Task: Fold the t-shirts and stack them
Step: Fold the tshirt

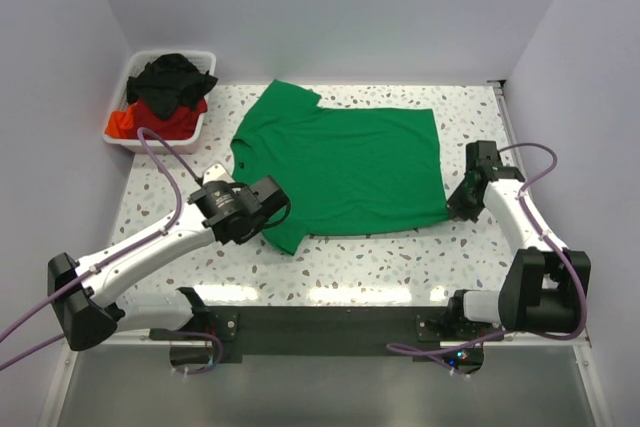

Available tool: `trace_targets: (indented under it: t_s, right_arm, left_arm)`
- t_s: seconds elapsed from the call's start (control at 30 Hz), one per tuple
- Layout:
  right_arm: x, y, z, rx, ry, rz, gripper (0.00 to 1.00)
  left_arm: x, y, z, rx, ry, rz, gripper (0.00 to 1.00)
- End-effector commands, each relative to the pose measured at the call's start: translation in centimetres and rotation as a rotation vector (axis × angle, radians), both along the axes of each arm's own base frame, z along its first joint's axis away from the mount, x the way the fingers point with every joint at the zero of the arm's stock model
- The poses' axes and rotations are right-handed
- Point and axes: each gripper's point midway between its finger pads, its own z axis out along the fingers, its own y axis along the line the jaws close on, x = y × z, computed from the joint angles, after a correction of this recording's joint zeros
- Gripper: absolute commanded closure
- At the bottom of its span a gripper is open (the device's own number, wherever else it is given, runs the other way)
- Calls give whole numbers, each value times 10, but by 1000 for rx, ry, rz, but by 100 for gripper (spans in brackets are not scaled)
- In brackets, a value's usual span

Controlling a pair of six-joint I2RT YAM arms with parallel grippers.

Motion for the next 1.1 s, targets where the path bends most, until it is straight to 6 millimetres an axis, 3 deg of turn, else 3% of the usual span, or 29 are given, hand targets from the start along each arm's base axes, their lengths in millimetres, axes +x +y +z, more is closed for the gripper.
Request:
trace_targets:
  t_s: [0.0, 0.67, 1.07]
  right_arm:
    - [18, -3, 21, -8, -63, -12, 100]
    - [76, 9, 38, 75, -174, -35, 100]
    - [123, 16, 40, 138, -226, -69, 100]
  left_arm:
    - [19, 4, 23, 17, -99, 57, 100]
    - [85, 35, 61, 123, -231, 169, 100]
    - [138, 41, 57, 162, -240, 164, 100]
